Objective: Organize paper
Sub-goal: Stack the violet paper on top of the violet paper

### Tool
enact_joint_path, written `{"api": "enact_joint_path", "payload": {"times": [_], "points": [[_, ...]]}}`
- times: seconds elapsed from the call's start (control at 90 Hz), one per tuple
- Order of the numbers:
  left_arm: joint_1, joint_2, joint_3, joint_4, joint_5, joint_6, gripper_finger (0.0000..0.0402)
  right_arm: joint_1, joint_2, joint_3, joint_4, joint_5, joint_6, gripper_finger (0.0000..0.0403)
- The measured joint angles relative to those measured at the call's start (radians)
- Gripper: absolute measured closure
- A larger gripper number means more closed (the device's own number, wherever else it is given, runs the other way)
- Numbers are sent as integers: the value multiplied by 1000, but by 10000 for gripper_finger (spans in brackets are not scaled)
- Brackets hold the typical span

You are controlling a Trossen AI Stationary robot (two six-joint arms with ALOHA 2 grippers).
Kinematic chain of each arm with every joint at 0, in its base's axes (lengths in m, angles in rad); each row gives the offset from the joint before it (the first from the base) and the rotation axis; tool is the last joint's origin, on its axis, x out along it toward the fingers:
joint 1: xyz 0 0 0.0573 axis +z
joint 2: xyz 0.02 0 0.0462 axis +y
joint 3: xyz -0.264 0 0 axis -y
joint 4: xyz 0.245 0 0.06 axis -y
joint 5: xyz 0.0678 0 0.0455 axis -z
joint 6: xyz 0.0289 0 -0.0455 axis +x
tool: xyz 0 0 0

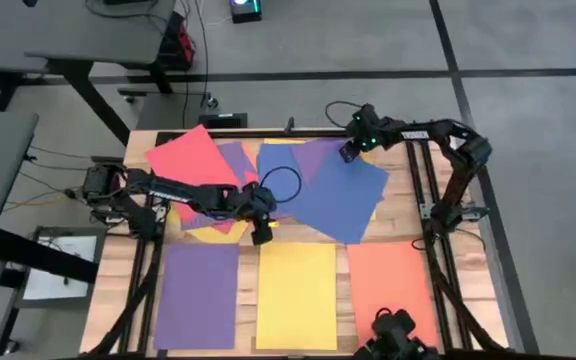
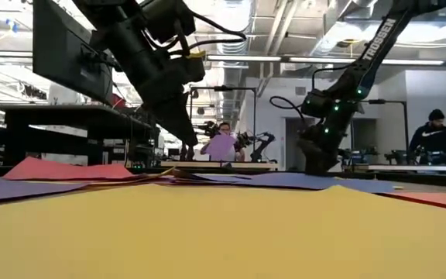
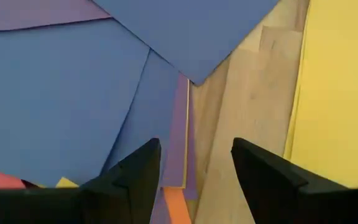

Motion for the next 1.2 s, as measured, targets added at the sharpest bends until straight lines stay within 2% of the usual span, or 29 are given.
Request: {"api": "enact_joint_path", "payload": {"times": [0.1,0.178,0.244,0.367,0.411,0.589,0.856,1.2], "points": [[7,0,0,0,24,7,219,9,-3,-1,-14,-1,-13,249],[9,0,0,0,24,7,219,17,-3,1,-43,12,-23,266],[8,0,0,1,24,7,219,22,-4,1,-76,18,-24,297],[8,0,0,0,24,1,219,31,-5,2,-106,27,-24,377],[6,0,0,0,24,-4,219,36,-9,2,-113,28,-23,391],[0,0,0,0,23,-7,219,82,-82,-8,-188,46,-21,401],[0,0,0,12,22,-6,219,153,-313,-9,-270,118,-8,403],[12,0,9,195,-12,-9,219,260,-552,-7,-213,170,-10,403]]}}
